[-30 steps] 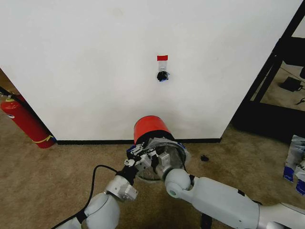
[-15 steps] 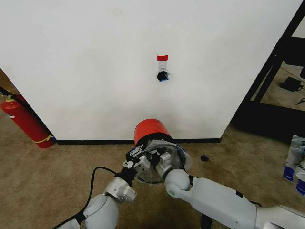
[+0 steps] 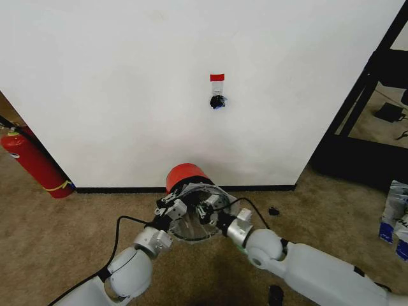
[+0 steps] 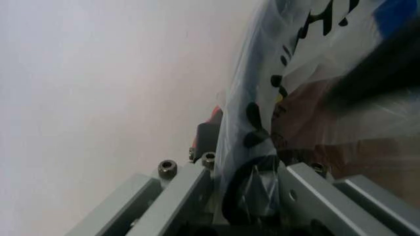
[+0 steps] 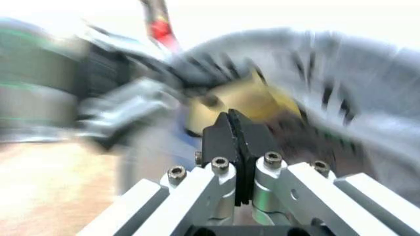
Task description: Pick up the garbage bag from the wall and place it over the trash bin.
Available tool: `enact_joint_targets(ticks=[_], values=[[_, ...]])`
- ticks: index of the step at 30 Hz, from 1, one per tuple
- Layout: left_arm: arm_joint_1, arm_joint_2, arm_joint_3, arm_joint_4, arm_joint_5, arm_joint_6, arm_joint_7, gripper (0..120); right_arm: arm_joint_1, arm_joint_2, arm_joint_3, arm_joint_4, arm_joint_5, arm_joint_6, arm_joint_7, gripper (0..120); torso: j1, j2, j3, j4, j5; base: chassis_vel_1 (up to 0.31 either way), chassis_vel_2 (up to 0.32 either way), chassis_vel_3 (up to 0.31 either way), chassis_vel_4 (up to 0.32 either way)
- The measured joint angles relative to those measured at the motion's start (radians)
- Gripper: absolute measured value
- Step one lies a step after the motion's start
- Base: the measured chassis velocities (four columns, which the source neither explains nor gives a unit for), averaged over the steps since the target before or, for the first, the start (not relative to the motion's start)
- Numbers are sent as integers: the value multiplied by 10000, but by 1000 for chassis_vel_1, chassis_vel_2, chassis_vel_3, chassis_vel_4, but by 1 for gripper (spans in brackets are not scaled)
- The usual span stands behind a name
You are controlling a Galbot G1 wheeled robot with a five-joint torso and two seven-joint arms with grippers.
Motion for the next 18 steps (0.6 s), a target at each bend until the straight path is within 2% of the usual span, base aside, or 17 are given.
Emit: enact_joint_targets(ticks=[2,4,6,7,8,11,12,13,14,15,17,18], values=[[-2,10,-16,0,-50,17,1,0,-48,-80,90,49,41,38,-158,0,0,0,0,-1,-1,0,0,0,0],[-34,60,-95,-2,-398,134,3,0,-308,-462,546,275,222,232,-1198,0,0,0,0,-1,-2,0,0,0,0],[-131,154,-191,-23,-1178,379,-4,0,-637,-865,1208,478,370,495,-2728,0,0,0,0,-3,-1,0,0,0,0],[-189,272,-273,-127,-2180,730,-56,0,-886,-1194,1778,598,460,816,-4193,0,0,0,0,-7,-3,0,0,0,0],[-180,355,-336,-220,-2867,1010,-129,0,-1021,-1347,2126,700,537,1036,-5053,0,0,0,0,-8,-3,0,0,0,0],[-155,411,-386,-304,-3362,1212,-193,0,-1100,-1414,2356,772,609,1165,-5513,3,0,0,0,-7,-2,0,0,0,0],[-110,519,-487,-461,-4286,1640,-309,0,-1260,-1517,2836,953,813,1335,-6241,13,0,0,0,-2,1,0,0,0,0],[-110,519,-487,-461,-4286,1640,-309,0,-1260,-1517,2836,953,813,1335,-6241,13,0,0,0,-2,1,0,0,0,0],[-109,634,-563,-596,-5260,2013,-404,0,-1538,-1628,3441,1256,1127,1421,-6893,19,0,0,0,7,-1,0,0,0,0],[-134,706,-598,-669,-5889,2291,-457,0,-1837,-1700,4020,1545,1388,1437,-7256,23,-1,0,0,5,-1,0,0,0,0],[-194,767,-643,-749,-6657,2691,-493,0,-2203,-1745,4733,1892,1666,1448,-7447,31,-1,0,0,-1,-2,0,0,0,0],[-194,767,-643,-749,-6657,2691,-493,0,-2203,-1745,4733,1892,1666,1448,-7447,31,-1,0,0,-1,-2,0,0,0,0]])
